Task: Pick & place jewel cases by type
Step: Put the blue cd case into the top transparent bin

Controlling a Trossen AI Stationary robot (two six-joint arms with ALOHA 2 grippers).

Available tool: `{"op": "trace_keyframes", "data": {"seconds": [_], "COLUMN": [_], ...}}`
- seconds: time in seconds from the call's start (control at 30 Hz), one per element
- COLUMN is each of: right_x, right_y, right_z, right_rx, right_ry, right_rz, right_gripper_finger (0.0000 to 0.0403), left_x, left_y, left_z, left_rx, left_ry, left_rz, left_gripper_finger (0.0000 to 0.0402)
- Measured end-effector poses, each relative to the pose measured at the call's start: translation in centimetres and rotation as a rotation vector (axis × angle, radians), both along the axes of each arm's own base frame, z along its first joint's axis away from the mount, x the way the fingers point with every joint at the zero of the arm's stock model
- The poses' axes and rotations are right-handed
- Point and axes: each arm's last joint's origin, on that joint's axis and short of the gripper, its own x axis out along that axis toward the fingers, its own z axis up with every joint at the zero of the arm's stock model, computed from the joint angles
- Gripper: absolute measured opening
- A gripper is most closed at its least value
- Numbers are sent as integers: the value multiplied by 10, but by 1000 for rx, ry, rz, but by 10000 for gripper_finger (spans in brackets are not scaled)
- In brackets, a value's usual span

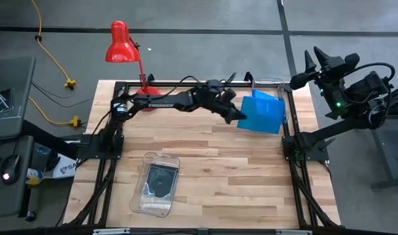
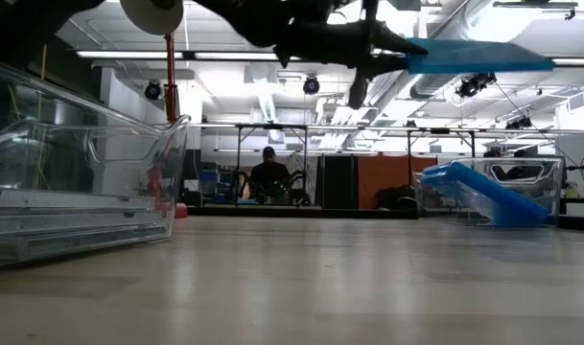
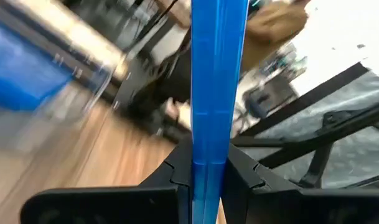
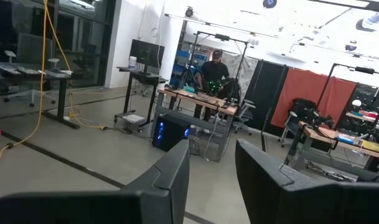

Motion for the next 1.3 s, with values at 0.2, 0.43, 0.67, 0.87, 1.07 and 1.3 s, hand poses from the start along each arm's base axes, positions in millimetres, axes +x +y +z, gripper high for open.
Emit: {"op": "trace_keyframes", "data": {"seconds": [0.2,0.43,0.67,0.87,1.07,1.3], "right_x": [0,0,1,3,3,3], "right_y": [0,0,0,0,0,0], "right_z": [0,-1,-4,-7,-7,-7], "right_rx": [-3,16,21,26,26,31], "right_ry": [37,63,108,138,138,120], "right_rz": [-13,-42,-59,-73,-73,-71], "right_gripper_finger": [110,110,110,110,110,110], "left_x": [18,23,14,15,19,30], "left_y": [14,46,69,66,57,58], "left_z": [14,21,11,11,11,-9], "left_rx": [-1,-79,-181,-219,-230,-261], "left_ry": [99,129,213,213,211,252], "left_rz": [110,237,352,410,450,442], "left_gripper_finger": [35,35,35,35,35,35]}}
